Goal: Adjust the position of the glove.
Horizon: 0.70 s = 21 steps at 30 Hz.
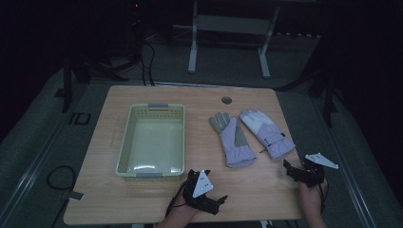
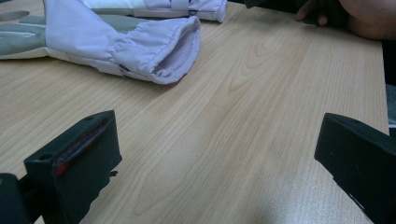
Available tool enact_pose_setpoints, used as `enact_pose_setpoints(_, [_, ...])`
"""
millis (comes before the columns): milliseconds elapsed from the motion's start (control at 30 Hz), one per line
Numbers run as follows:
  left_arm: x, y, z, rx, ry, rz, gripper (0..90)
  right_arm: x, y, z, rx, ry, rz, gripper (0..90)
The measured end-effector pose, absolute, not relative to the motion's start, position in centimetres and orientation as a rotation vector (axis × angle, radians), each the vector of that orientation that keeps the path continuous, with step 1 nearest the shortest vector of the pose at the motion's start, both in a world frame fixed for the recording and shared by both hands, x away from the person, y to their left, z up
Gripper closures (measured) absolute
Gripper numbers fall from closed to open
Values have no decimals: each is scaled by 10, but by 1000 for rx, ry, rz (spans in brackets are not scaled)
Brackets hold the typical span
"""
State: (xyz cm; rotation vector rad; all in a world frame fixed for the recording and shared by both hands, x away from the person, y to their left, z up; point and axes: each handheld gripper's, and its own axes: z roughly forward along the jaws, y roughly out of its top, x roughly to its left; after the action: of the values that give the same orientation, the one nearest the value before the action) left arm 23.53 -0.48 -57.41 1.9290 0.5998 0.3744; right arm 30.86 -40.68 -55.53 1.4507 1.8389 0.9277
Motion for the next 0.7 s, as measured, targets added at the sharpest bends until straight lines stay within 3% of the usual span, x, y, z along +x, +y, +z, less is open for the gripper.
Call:
enact_pose_setpoints(300, [235, -5, -574, 1930, 602, 375, 4, 306, -404, -553, 1472, 1861, 927, 134])
enact_pose_setpoints(700, [236, -4, -574, 1929, 602, 367, 4, 308, -395, -512, 1408, 1877, 970, 116])
